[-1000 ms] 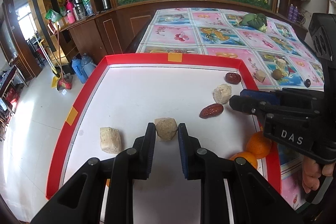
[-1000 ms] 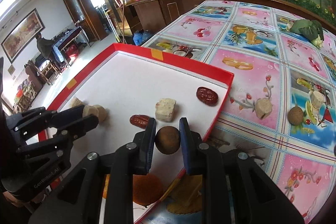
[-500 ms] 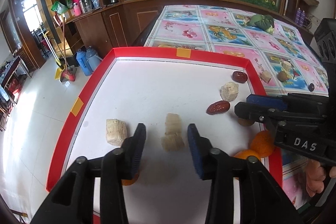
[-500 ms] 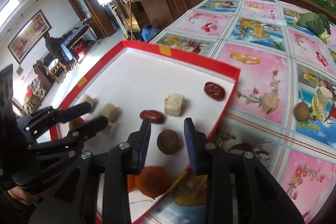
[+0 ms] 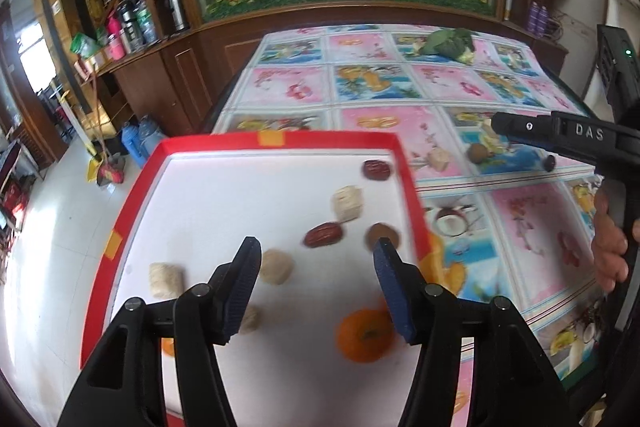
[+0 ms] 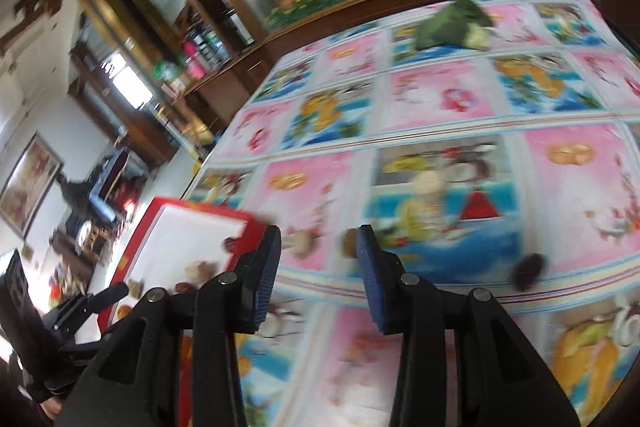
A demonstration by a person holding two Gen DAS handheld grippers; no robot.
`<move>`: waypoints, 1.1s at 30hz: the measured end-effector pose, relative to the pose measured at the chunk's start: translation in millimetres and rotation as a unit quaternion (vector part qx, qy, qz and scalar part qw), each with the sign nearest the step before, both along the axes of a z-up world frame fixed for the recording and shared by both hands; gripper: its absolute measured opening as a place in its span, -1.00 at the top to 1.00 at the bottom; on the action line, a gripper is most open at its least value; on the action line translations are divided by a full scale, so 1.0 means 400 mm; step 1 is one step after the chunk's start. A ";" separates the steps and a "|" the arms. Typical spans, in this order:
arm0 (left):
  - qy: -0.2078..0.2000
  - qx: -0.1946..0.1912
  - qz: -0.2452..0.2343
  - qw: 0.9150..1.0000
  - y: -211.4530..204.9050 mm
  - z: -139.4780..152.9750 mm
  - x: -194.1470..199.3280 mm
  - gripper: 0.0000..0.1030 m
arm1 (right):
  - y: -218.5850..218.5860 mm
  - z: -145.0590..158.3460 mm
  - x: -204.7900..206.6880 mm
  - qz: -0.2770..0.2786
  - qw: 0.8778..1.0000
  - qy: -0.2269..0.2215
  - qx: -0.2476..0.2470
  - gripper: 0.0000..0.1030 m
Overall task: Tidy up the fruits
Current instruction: 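Grasp a dark date with the right gripper while the left gripper grasps a brown nut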
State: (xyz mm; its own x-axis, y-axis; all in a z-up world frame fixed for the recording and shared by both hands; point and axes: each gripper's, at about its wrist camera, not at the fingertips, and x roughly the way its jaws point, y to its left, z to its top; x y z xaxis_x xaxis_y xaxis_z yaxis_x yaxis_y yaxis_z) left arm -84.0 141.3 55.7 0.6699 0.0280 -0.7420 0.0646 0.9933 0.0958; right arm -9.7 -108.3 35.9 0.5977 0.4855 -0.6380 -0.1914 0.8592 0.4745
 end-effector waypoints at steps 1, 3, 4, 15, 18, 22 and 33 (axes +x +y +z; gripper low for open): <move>-0.001 0.003 -0.010 1.000 -0.019 0.003 0.005 -0.14 | -0.045 -0.001 0.000 -0.018 1.000 0.003 0.003 0.19; -0.002 0.007 -0.029 1.000 -0.055 0.005 0.018 -0.14 | -0.106 -0.001 0.000 -0.041 0.999 0.005 0.002 0.20; -0.004 0.007 -0.039 0.999 -0.074 0.006 0.027 -0.14 | -0.142 -0.002 -0.003 -0.054 0.999 0.007 0.003 0.20; 0.003 0.007 -0.101 0.995 -0.235 -0.018 0.133 -0.14 | -0.248 -0.050 0.020 -0.072 0.994 0.075 -0.017 0.20; 0.003 0.016 -0.117 0.993 -0.266 -0.029 0.144 -0.14 | -0.226 -0.054 0.018 -0.059 0.995 0.075 -0.038 0.20; -0.004 0.039 -0.130 0.991 -0.295 -0.036 0.159 -0.14 | -0.210 -0.073 0.025 -0.056 0.993 0.093 -0.053 0.20; 0.012 0.056 -0.177 0.983 -0.362 -0.069 0.236 -0.14 | -0.143 -0.082 0.022 -0.061 0.983 0.068 -0.162 0.46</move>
